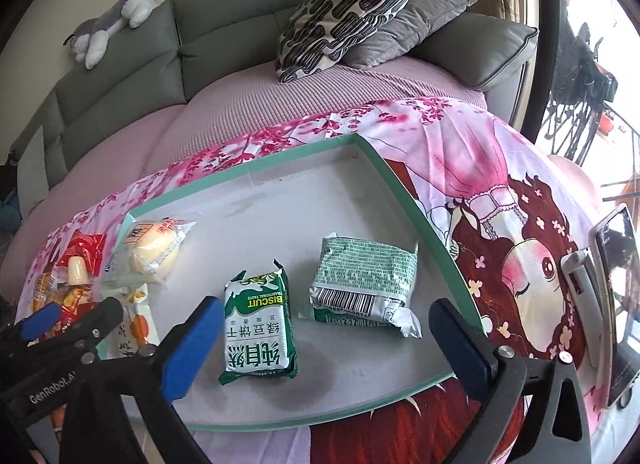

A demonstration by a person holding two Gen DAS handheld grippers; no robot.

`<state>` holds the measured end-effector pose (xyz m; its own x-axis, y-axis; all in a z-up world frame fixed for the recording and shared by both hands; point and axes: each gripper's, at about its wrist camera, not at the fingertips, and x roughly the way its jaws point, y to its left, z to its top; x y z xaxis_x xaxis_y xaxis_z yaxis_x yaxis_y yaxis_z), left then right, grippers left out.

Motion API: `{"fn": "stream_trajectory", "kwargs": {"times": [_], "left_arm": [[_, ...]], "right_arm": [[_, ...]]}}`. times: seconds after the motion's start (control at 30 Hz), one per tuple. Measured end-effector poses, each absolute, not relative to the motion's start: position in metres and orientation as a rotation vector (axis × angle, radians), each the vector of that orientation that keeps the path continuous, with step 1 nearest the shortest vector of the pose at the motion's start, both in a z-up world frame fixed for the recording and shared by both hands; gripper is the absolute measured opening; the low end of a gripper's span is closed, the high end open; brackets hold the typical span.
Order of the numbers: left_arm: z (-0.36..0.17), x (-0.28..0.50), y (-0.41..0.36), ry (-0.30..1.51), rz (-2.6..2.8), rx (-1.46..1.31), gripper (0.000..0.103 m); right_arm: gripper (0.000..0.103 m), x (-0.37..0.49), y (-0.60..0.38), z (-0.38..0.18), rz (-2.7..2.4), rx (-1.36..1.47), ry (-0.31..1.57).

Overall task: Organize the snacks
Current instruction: 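Move both open tools back over the snack pile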

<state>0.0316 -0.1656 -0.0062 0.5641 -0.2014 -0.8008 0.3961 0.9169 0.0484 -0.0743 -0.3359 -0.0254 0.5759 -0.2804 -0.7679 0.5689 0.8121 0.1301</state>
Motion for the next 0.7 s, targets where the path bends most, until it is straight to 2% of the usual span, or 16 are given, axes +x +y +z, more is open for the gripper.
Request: {"fn": "stream_trajectory", "kwargs": {"times": [0.7], "left_arm": [[0.008, 0.031, -0.146, 0.851, -0.344, 0.235, 0.102]], "right_arm": [[0.103, -0.081, -0.333, -0.015, -0.529, 0.368, 0.793]]}}
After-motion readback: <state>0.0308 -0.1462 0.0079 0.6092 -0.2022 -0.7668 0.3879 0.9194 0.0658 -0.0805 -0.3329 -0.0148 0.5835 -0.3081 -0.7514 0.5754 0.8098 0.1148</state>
